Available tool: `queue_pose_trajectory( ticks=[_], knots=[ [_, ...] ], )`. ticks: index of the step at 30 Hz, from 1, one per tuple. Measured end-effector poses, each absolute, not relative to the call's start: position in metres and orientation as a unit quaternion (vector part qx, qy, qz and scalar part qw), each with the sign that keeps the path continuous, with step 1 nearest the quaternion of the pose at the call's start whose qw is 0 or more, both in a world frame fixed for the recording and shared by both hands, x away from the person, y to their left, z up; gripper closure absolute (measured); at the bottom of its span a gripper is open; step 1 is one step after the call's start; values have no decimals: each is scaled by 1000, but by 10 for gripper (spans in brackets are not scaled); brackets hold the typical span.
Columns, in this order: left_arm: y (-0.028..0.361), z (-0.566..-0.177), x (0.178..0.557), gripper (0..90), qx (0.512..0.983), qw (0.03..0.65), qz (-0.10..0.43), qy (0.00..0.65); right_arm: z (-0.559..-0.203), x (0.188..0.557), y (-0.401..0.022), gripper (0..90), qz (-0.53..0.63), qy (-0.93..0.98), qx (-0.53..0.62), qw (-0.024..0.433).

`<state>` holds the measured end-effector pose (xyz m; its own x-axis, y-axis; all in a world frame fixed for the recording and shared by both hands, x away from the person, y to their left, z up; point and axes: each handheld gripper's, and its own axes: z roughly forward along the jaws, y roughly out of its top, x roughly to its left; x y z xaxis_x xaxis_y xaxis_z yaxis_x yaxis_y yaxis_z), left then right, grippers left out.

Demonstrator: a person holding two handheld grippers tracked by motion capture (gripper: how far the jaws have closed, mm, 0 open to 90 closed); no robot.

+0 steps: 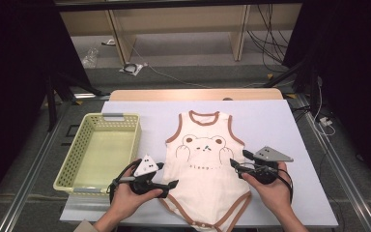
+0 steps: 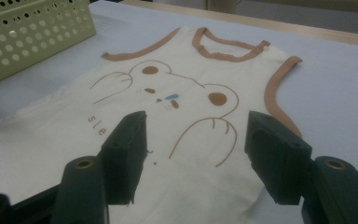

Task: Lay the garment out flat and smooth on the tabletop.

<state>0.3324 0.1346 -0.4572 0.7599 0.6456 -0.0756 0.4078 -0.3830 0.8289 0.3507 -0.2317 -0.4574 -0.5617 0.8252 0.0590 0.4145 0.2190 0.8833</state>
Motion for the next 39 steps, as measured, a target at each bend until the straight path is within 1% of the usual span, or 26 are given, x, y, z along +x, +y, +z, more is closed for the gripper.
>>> queue_pose_trajectory(
  ticks=[39],
  knots=[
    [134, -457, 332, 200, 819, 454, 138, 322, -456, 351, -235, 389, 472, 744, 415, 229]
  ],
)
